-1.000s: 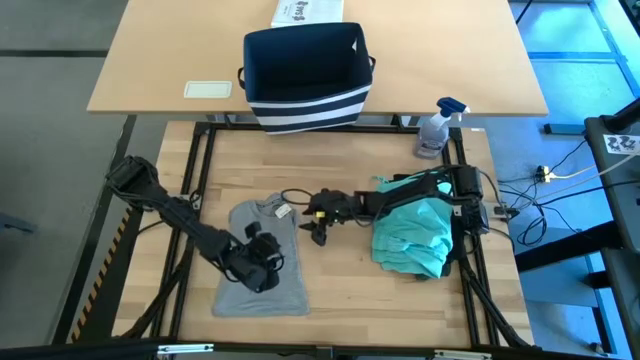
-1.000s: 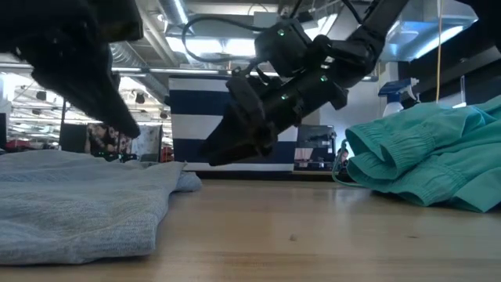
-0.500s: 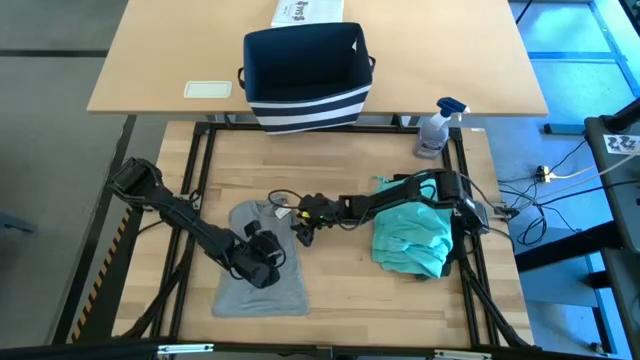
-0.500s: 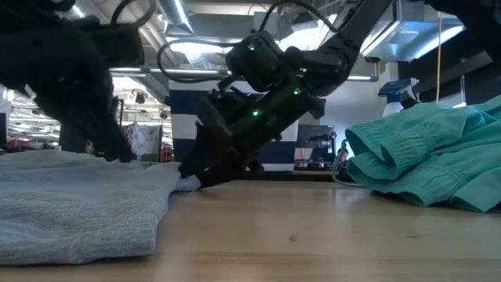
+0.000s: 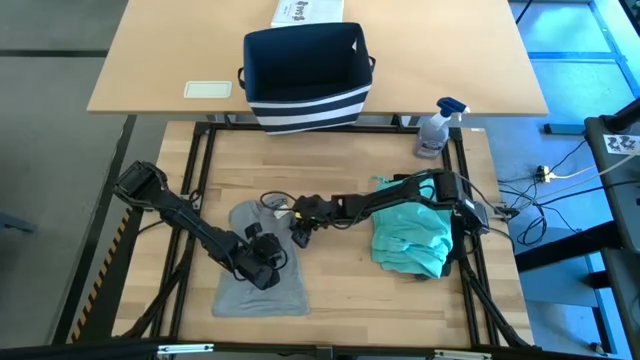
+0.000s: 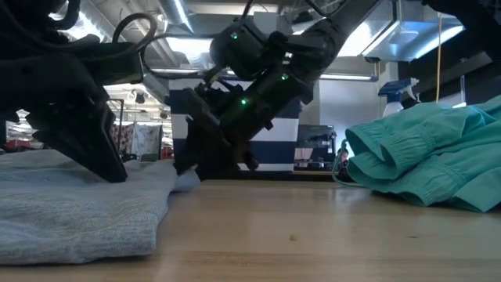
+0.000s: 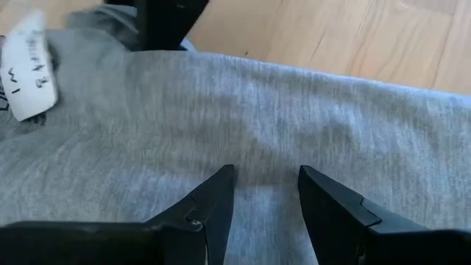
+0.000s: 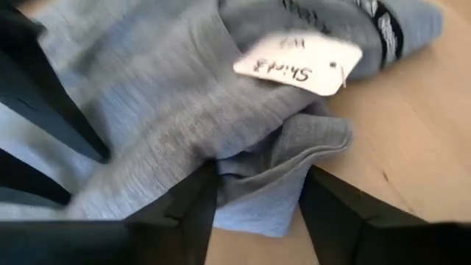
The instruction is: Fold Laundry from Bin
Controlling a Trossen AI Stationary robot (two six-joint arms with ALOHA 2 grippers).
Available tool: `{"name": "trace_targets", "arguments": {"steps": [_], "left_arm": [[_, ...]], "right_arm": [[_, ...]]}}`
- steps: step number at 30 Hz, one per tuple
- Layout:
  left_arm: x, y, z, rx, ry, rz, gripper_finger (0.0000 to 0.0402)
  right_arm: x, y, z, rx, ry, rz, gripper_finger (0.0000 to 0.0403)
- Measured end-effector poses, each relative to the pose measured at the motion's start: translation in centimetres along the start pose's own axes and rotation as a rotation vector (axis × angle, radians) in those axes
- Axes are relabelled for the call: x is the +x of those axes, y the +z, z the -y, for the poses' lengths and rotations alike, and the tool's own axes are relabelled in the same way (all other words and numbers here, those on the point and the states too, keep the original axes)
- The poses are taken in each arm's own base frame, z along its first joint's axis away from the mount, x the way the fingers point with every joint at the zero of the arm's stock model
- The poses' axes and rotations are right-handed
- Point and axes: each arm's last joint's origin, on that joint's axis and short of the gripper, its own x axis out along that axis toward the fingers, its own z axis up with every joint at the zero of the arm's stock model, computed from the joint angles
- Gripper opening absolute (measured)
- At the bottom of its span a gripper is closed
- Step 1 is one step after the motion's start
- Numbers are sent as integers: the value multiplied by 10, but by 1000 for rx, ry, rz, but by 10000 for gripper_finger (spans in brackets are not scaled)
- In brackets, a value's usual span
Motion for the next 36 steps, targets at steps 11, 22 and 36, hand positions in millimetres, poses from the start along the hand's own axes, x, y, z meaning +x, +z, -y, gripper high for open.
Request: {"name": "trace_targets", "arguments": {"steps": [11,22,36], "left_arm": [[0,0,0,-1,3,4,146],[-1,-1,2,10,-7,1,147],[-3,-5,7,15,-82,-59,147]], "right_arm": [[0,-5,-2,-44,13,-44,27],[-2,2,-4,-247,32,-45,5],[-30,66,-29,-729,-168,-64,2]]}}
